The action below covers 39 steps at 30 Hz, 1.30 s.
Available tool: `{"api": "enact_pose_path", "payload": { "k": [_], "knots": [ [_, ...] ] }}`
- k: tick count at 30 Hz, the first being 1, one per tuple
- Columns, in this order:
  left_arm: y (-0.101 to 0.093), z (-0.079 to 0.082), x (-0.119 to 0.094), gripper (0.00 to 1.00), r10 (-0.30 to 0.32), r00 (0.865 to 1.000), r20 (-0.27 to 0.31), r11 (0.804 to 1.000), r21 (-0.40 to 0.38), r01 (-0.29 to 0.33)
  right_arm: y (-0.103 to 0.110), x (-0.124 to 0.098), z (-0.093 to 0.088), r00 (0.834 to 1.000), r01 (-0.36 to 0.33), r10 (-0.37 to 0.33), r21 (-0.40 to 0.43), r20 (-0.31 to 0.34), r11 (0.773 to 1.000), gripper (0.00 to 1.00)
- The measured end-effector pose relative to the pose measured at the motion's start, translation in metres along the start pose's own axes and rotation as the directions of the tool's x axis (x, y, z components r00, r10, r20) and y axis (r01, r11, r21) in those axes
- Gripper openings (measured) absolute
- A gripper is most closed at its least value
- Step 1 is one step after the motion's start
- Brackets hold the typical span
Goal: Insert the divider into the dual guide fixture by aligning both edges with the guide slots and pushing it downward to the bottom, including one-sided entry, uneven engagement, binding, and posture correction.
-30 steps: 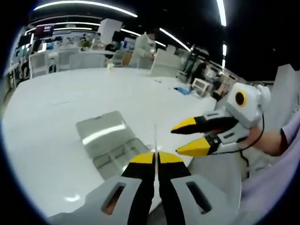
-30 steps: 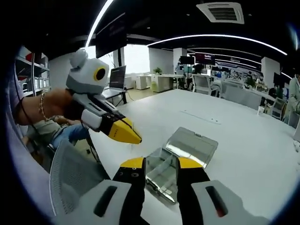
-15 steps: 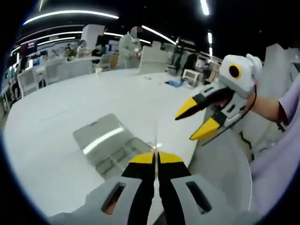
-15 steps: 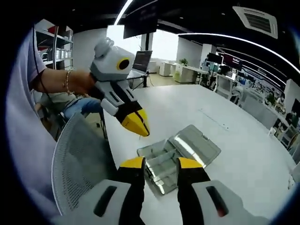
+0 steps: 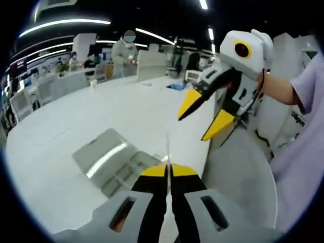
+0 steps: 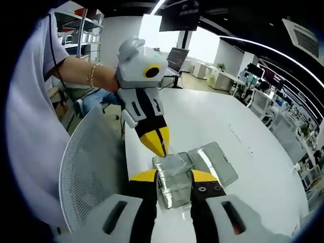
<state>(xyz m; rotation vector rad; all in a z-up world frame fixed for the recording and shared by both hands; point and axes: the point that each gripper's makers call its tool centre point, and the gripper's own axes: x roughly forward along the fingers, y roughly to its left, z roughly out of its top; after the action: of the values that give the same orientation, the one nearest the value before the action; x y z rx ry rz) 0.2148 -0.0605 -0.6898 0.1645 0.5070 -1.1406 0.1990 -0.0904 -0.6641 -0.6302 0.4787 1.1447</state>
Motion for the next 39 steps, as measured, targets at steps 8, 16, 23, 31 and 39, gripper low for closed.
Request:
{"api": "enact_pose_path", "payload": {
  "k": [8,16,23,31,39],
  "knots": [
    [-0.013,0.001,0.003,0.00,-0.042,0.999,-0.009,0.995,0.093,0.043,0.006,0.007,0.003,0.994,-0.092,0.085,-0.108,-0.067,0.990,0.17],
    [-0.032,0.000,0.006,0.00,-0.078,0.996,-0.041,0.978,0.191,0.085,0.020,0.010,0.002,0.969,-0.226,0.205,-0.163,-0.140,0.960,0.04],
    [-0.039,-0.002,0.009,0.00,-0.086,0.993,-0.077,0.962,0.252,0.103,0.030,0.014,-0.008,0.938,-0.312,0.267,-0.197,-0.222,0.929,0.03],
    [-0.045,0.002,0.012,0.00,-0.106,0.992,-0.069,0.961,0.251,0.120,0.034,0.016,-0.012,0.918,-0.357,0.299,-0.211,-0.260,0.910,0.00],
    [-0.044,-0.002,0.011,0.00,-0.091,0.993,-0.073,0.963,0.247,0.107,0.039,0.020,-0.012,0.907,-0.382,0.316,-0.224,-0.279,0.897,0.00]
  ]
}}
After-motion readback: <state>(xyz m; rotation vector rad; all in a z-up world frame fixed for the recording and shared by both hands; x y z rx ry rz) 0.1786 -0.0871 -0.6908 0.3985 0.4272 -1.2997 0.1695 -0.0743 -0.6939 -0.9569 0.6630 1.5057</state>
